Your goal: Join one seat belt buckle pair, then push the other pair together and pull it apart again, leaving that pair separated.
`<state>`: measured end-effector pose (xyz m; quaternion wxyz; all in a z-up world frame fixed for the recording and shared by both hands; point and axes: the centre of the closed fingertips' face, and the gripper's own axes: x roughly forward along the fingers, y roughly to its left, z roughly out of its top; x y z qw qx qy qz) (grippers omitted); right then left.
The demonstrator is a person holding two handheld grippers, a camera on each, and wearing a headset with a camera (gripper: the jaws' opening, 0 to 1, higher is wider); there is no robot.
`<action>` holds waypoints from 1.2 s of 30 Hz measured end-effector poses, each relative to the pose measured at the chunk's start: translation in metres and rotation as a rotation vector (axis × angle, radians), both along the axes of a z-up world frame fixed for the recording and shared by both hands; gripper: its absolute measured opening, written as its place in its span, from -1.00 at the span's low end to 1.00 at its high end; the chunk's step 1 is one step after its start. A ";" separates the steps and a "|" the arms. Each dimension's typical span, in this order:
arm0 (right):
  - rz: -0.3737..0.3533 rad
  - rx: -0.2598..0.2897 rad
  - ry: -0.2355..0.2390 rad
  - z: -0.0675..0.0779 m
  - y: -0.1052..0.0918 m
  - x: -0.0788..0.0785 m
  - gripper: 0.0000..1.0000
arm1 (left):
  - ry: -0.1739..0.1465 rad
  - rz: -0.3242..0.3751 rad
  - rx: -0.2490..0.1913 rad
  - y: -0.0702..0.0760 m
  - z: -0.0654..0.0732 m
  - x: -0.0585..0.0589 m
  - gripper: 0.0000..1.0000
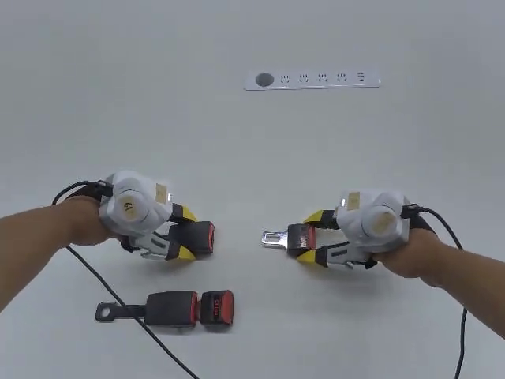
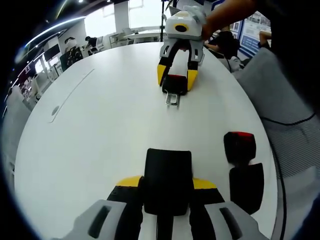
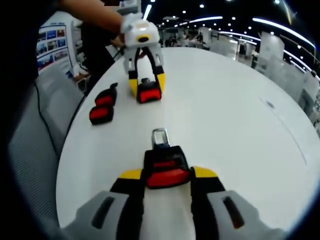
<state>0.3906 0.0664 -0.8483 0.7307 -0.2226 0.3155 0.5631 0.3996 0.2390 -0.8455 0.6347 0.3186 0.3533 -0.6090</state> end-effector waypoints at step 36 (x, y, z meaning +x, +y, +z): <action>-0.420 0.119 -0.149 0.046 -0.057 0.007 0.71 | -0.214 0.441 -0.127 0.013 0.062 0.033 0.72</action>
